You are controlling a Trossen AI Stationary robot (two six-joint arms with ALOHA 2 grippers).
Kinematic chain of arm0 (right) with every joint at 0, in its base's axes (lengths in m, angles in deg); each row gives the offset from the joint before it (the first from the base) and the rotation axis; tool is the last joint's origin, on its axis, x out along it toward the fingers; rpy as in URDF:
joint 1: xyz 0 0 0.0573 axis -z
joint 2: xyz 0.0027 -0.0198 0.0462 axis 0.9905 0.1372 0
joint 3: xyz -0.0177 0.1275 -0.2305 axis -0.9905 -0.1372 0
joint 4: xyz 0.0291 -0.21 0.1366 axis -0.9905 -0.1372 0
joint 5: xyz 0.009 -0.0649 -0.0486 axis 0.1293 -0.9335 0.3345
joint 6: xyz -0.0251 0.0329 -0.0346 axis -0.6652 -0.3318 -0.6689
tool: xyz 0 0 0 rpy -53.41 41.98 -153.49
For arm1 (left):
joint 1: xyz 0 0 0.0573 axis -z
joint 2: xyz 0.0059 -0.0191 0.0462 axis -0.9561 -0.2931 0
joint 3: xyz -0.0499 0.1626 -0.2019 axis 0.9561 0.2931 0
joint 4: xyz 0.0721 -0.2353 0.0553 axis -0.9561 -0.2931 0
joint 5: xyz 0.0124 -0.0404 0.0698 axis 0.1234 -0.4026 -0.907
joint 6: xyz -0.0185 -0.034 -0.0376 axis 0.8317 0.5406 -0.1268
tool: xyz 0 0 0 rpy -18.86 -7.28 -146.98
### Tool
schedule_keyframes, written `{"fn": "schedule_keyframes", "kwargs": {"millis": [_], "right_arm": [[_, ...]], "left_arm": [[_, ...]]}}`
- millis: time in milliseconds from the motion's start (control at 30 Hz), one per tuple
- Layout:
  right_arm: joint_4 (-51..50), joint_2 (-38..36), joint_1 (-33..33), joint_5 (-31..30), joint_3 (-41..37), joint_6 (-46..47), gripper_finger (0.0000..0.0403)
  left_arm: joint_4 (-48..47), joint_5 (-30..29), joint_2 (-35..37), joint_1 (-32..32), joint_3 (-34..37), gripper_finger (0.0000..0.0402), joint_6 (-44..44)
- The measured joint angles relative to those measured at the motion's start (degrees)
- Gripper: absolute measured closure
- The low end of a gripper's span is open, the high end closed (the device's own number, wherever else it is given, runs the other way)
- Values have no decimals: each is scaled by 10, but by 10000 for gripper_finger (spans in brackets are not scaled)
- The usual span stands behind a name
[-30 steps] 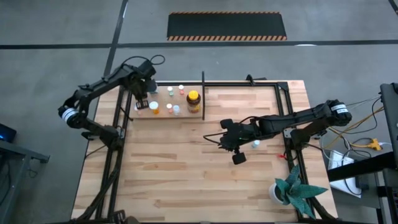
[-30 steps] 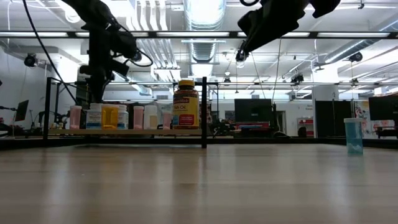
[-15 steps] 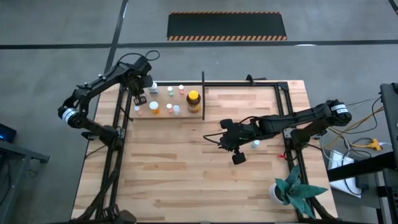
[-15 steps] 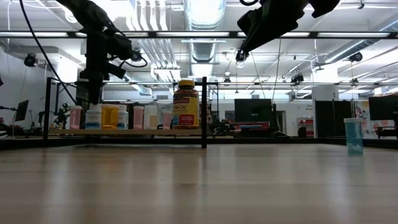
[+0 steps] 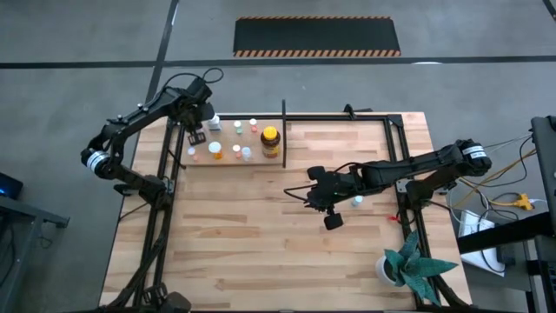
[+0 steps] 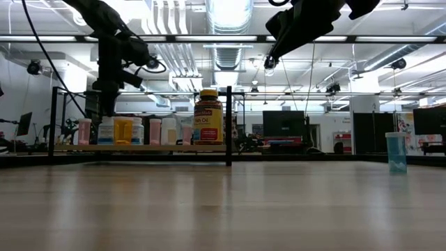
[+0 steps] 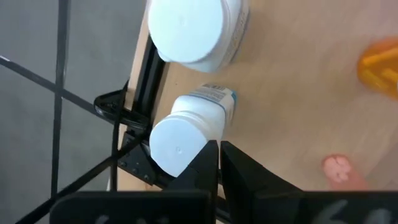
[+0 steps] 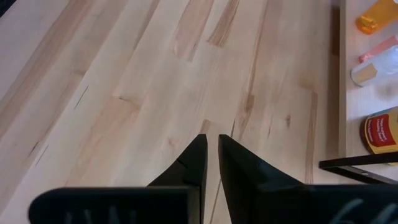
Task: Pick and place medicine bottles onto shelf by color
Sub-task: Adjust the white pill bottle on the shelf
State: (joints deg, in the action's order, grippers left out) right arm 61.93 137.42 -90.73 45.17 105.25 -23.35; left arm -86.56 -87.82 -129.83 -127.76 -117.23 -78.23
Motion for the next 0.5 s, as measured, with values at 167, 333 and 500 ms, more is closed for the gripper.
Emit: {"fn": "schedule_keyframes", "kwargs": {"millis": [167,333,500], "right_arm": [[0,0,0,0,0,0,371],[0,0,0,0,0,0,371],[0,0,0,0,0,0,371]], "left_arm": [[1,-1,0,0,0,402,-9],[1,-19,0,0,0,402,-9],[1,-29,1,-7,0,402,-9]]}}
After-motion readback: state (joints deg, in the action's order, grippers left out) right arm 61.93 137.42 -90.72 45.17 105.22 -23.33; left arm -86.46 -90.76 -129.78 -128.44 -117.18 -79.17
